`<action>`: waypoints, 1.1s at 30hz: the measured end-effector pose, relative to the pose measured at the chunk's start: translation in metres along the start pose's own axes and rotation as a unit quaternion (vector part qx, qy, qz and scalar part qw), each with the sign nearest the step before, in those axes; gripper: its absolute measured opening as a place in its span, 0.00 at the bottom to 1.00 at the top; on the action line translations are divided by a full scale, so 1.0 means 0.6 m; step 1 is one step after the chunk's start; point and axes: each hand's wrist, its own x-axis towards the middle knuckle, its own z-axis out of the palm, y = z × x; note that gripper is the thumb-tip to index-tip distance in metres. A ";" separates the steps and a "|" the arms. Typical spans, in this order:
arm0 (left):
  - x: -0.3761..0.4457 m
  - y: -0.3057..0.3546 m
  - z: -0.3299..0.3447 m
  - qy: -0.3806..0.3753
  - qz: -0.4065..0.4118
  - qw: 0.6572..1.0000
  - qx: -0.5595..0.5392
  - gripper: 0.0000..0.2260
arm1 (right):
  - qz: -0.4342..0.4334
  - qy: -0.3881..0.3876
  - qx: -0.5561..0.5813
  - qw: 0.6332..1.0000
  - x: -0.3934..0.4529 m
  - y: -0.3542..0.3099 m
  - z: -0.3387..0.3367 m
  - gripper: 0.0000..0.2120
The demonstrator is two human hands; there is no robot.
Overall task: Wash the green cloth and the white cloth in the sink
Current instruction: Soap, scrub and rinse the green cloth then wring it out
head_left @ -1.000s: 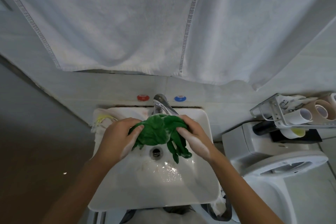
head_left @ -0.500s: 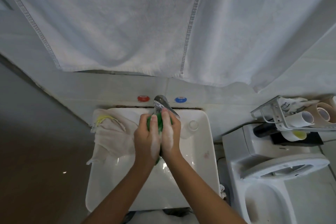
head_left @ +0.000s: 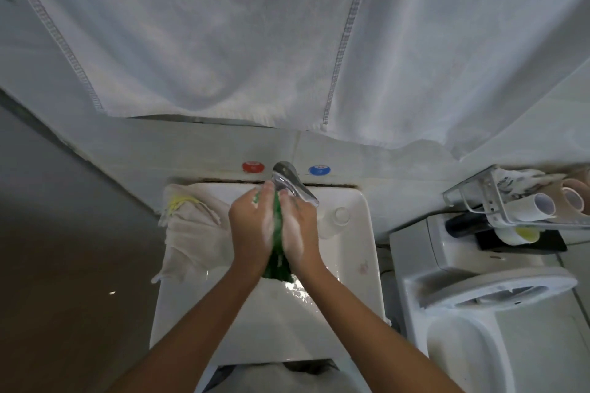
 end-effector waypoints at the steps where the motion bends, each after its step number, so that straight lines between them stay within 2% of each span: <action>1: -0.018 0.006 0.001 0.001 0.013 1.000 0.005 0.18 | 0.004 0.019 0.007 1.000 0.015 -0.005 -0.002 0.15; 4: -0.020 0.006 -0.002 -0.001 0.013 1.000 -0.019 0.17 | 0.021 0.029 0.014 0.999 0.018 -0.004 0.010 0.15; 8: 0.007 -0.004 -0.009 0.006 0.007 1.000 -0.026 0.19 | 0.015 -0.030 -0.023 0.999 -0.006 0.003 0.005 0.17; 12: -0.027 0.019 -0.004 -0.007 0.031 0.999 -0.032 0.17 | 0.040 0.018 0.062 0.997 0.024 -0.033 0.006 0.16; 14: 0.003 0.018 -0.013 -0.002 0.019 1.000 -0.023 0.16 | 0.005 0.016 0.028 0.999 0.003 -0.029 0.018 0.15; 18: 0.041 0.019 -0.021 -0.012 -0.016 1.000 -0.005 0.14 | -0.013 -0.055 -0.012 0.998 -0.014 -0.027 0.011 0.15; 22: -0.027 0.031 -0.004 -0.030 0.016 0.999 -0.028 0.13 | 0.013 0.070 0.062 0.996 0.020 -0.036 0.005 0.15; 23: -0.022 0.030 -0.006 -0.023 0.017 0.999 -0.027 0.13 | -0.001 0.068 0.062 0.996 0.011 -0.035 0.009 0.14; 26: 0.031 0.018 -0.024 -0.033 -0.011 0.999 -0.034 0.16 | -0.014 -0.042 0.018 0.999 -0.030 -0.024 0.010 0.17; 28: 0.044 0.017 -0.034 -0.063 0.007 0.998 -0.014 0.17 | -0.006 -0.113 0.016 0.993 -0.040 -0.022 -0.008 0.16; 33: 0.041 0.028 -0.050 -0.139 0.062 0.988 0.039 0.15 | 0.084 -0.206 0.074 0.972 -0.037 -0.035 -0.050 0.16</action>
